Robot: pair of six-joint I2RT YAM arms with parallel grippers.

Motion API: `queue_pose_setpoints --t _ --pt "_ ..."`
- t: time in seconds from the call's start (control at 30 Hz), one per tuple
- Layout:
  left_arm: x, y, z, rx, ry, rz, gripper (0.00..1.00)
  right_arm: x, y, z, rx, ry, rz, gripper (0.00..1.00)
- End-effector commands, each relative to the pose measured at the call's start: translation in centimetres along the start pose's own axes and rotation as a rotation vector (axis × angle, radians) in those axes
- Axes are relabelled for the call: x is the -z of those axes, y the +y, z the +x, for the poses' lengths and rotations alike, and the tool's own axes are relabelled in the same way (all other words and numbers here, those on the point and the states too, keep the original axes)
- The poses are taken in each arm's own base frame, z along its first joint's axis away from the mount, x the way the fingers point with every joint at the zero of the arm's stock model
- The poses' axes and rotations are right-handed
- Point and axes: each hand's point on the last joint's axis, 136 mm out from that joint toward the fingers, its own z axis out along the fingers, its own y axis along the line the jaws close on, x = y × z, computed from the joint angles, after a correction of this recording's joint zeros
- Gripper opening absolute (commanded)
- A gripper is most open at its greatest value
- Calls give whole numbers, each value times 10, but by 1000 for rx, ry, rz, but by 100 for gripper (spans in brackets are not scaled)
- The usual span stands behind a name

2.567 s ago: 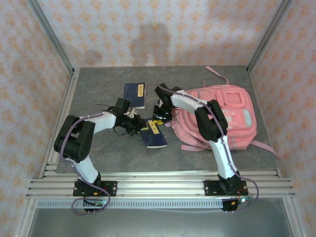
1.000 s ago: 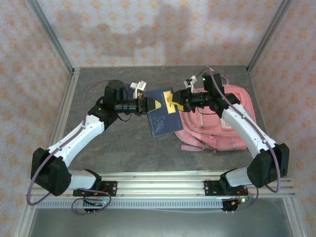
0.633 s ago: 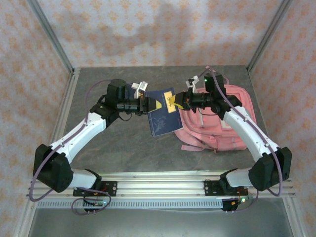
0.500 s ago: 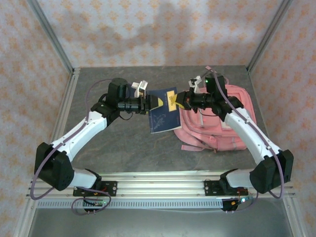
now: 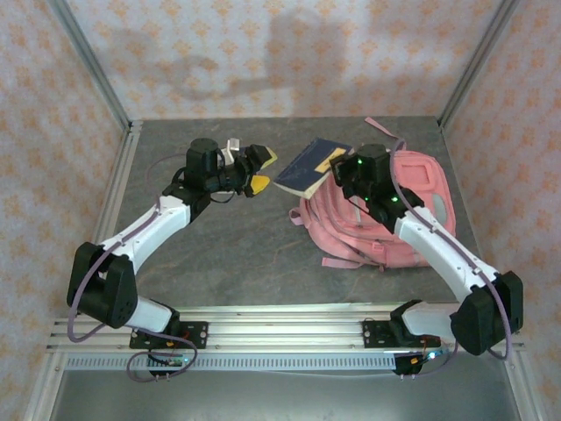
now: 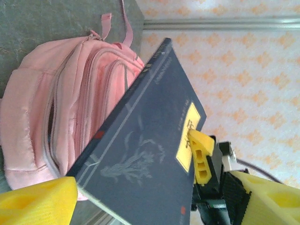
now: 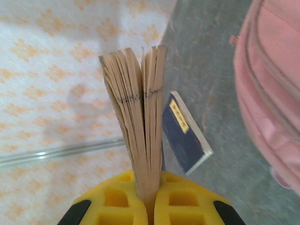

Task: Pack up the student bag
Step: Pick up the book from the center of the table.

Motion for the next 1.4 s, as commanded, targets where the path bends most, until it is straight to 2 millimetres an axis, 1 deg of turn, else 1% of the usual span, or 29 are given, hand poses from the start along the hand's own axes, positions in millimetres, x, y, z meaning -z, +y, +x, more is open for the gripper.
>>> queue_pose_setpoints --t 0.0,0.13,0.3,0.4,0.47,0.6,0.77,0.93,0.97,1.0,1.07,1.1,1.13,1.17,1.2,1.23,1.27,1.3,1.37 --pt "-3 -11 -16 101 -81 66 83 9 43 -23 -98 -143 -134 0" --pt "-13 -13 -16 153 -83 83 86 4 45 -15 -130 -134 -139 0" --pt "-26 -27 -7 136 -63 101 87 0 47 -9 -149 -126 -151 0" --pt "-37 -32 0 138 -43 117 86 -3 45 -6 -175 -120 -146 0" --pt "-43 -33 3 151 -44 135 83 -6 43 -4 -203 -119 -145 0" --pt "-46 -41 1 171 -63 188 67 -9 44 -3 -214 -127 -140 0" --pt "-46 -54 -4 184 -77 235 34 -5 36 -5 -201 -159 -110 0" --pt "-46 -57 -5 179 -82 250 4 -5 23 -3 -167 -164 -57 0" --pt "-46 -57 -5 175 -80 250 0 -6 23 -3 -147 -161 -51 4" --pt "-46 -55 -6 172 -80 244 0 -6 22 -3 -123 -162 -42 9" --pt "-44 -51 -6 150 -77 220 0 -2 21 -6 -57 -177 -10 23" --pt "-43 -46 -8 131 -77 187 0 2 23 -9 10 -177 6 32" --pt "-38 -36 -11 114 -88 137 0 7 21 -14 90 -185 53 38" --pt "-32 -26 -14 96 -102 85 0 13 13 -21 160 -199 134 43" --pt "-23 -12 -18 74 -117 12 0 21 1 -28 251 -213 242 49" --pt "-13 2 -22 65 -134 -65 0 26 -12 -34 348 -204 354 52" --pt "-4 11 -26 55 -155 -113 0 30 -23 -38 425 -184 441 54" --pt "4 24 -28 53 -164 -171 0 32 -34 -41 504 -150 520 56" --pt "14 37 -27 13 -153 -264 0 29 -56 -41 634 -65 633 60"
